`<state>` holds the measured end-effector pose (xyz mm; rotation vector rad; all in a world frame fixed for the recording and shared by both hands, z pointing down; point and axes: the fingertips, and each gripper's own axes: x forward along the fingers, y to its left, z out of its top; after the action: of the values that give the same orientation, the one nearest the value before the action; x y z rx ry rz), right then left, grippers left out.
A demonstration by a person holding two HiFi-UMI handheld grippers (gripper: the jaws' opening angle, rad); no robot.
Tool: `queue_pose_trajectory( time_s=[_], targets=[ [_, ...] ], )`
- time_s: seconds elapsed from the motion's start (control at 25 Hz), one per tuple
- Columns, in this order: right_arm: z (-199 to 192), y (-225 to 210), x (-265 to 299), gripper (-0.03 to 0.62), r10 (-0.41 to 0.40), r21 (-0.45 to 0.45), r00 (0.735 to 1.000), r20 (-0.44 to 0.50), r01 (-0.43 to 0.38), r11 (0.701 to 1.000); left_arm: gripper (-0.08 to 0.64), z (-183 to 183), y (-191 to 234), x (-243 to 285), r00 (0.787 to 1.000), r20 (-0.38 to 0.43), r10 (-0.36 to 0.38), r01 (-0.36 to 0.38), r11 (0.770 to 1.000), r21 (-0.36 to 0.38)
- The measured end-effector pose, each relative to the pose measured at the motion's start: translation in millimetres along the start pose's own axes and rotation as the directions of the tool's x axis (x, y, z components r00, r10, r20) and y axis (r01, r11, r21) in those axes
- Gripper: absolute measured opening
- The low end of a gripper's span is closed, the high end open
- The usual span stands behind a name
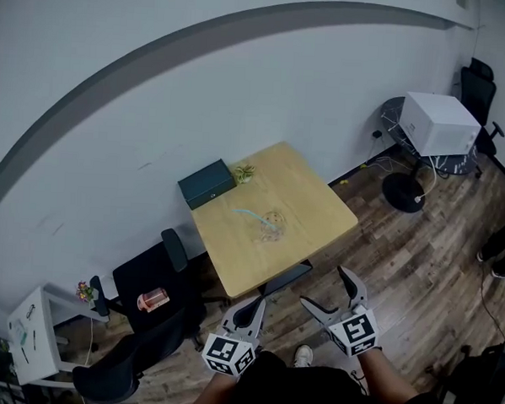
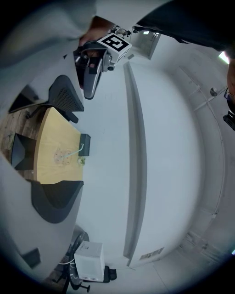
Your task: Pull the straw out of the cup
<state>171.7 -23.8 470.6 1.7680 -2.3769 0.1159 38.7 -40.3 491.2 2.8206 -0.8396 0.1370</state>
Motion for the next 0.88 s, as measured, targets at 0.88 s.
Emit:
queue_pose_trajectory(
  time_s=[0.88],
  targets=[
    [16.7,-11.3,188.8,0.454,0.185,-0.012,0.982,-0.028,-0.185,0.983,0.018,11.4,130.9,71.4,0.992,0.0,0.127,-0.127,0.99,-0.064]
  ],
)
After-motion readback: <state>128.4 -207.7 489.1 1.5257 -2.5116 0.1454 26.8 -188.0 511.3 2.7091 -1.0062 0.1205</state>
